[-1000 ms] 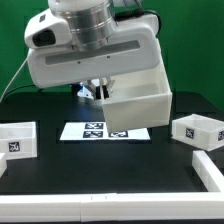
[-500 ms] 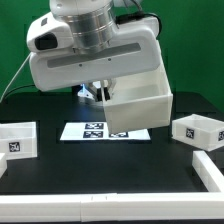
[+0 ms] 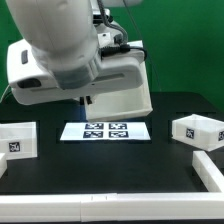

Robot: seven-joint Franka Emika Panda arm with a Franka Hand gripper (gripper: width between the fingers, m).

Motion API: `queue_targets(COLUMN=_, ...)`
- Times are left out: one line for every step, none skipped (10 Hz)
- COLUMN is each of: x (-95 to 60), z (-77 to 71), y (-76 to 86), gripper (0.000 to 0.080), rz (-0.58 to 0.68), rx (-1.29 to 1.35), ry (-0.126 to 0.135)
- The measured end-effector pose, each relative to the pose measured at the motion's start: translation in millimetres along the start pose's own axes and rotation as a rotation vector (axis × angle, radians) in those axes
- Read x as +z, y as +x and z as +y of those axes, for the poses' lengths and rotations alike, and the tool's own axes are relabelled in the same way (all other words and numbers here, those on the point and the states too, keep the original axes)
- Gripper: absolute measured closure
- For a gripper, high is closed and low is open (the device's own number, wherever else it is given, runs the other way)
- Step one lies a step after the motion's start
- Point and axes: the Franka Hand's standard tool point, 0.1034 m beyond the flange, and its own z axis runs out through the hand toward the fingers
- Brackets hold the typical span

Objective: Assemble drawer

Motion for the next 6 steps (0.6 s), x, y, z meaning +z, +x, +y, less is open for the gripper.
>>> queue_targets(x=2.2, z=-2.1, y=4.0, gripper=0.0768, rz=-0.033, rx=-0.015, ry=0.004)
queue_targets(x=4.7, z=-1.9, y=5.1, gripper=0.0768, rz=-0.055, rx=-0.022, ry=-0.003)
queue_targets(x=8.6, z=-5.9, y=6.0, gripper=0.0768, rz=-0.121, rx=0.008, ry=-0.009)
queue_targets(x=7.4, z=-12.0, y=15.9, gripper=0.0768, rz=-0.159, rx=0.056, ry=-0.019)
queue_targets(x=6.8, z=-17.4, y=31.5, gripper=0.0768, rz=-0.145, rx=0.101, ry=-0.012)
queue_targets(x=7.9, z=-17.4, y=36.6, gripper=0.0768, rz=-0.137, rx=0.098, ry=0.023)
